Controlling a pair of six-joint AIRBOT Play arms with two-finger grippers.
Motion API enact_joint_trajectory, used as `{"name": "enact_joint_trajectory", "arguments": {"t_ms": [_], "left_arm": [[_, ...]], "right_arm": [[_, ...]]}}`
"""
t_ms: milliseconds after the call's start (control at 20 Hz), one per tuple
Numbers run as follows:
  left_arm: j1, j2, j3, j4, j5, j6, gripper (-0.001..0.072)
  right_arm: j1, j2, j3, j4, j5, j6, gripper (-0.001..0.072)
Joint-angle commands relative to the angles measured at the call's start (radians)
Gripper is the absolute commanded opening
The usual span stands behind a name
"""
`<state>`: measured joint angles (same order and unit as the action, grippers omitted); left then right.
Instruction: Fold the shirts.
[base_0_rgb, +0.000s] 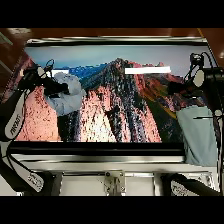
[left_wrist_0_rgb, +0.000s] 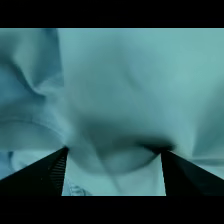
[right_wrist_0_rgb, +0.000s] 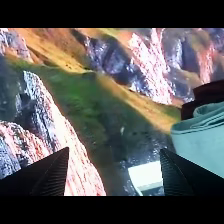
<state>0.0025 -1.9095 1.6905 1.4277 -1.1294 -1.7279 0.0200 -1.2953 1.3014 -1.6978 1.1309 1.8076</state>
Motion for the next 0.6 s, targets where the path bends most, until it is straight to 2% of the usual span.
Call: {"name": "enact_joint_trajectory", "arguments": {"t_ms": [0, 50, 100, 300, 400, 550], "left_arm": [[0.008, -0.094, 0.044, -0.059, 0.017, -0.021, 0.0646], [0.010, -0.091, 0.044, -0.069, 0.011, -0.023, 0.0282], [0.012, -0.081, 0.051, -0.079, -0.003, -0.006, 0.0037], [-0.015, 0.051, 0.149, -0.086, -0.060, 0.105, 0.0038], [-0.064, 0.190, 0.175, -0.086, -0.064, 0.150, 0.0038], [-0.197, 0.427, 0.175, -0.086, -0.061, 0.164, 0.0038]], "right_arm": [[0.001, 0.000, 0.001, -0.001, -0.012, 0.002, 0.0694], [0.001, 0.000, 0.001, 0.005, -0.012, 0.002, 0.0694], [0.001, 0.000, 0.001, 0.014, -0.012, 0.002, 0.0694], [0.000, 0.000, 0.001, 0.013, -0.014, -0.027, 0.0694], [0.000, 0.003, 0.002, 0.013, -0.013, -0.072, 0.0694], [0.002, 0.051, 0.002, 0.021, 0.024, -0.127, 0.0694]]}}
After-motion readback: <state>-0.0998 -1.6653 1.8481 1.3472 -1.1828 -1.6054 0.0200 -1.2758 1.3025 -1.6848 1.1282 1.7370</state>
